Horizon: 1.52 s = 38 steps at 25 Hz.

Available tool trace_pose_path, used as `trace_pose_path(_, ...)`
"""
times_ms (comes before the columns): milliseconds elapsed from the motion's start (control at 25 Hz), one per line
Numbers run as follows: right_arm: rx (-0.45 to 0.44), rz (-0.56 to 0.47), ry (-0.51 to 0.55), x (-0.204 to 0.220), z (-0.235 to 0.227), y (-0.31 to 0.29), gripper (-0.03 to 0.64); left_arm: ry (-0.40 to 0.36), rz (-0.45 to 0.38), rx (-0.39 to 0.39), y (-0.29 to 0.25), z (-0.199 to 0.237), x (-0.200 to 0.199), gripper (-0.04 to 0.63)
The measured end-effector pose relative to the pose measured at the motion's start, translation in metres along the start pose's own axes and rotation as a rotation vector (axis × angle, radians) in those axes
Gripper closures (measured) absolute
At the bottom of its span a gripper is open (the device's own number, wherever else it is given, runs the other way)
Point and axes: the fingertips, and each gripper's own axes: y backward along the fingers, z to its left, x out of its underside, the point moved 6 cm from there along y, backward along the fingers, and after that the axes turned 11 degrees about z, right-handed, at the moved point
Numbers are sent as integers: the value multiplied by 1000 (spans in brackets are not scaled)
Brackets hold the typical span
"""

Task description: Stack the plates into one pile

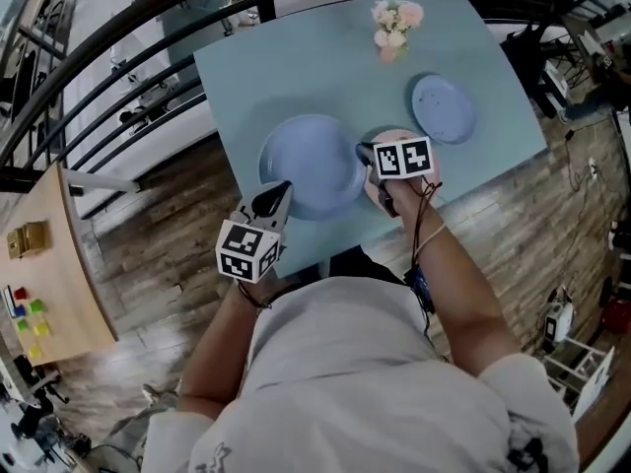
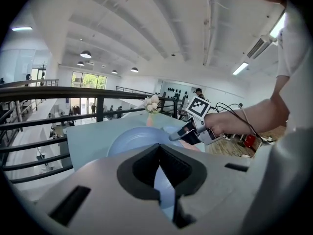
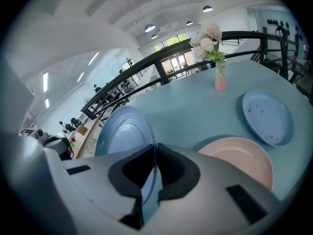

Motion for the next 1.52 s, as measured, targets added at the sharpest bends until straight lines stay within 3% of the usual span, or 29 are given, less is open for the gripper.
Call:
trace_pose_path(440, 68, -149, -156, 62, -11, 71, 592, -145, -16, 123, 10, -42, -10, 591)
trace_pose_path(720, 97, -211, -216, 85, -48, 110, 592, -212, -15, 177, -16, -75, -29, 591)
trace_pose_path(1040, 80, -222, -205, 94, -117, 157, 592, -233, -17, 164, -69, -133, -63, 591)
trace_pose_path(1520, 28, -172, -132, 82, -257, 211, 591, -184, -1, 78, -175, -219, -116, 591)
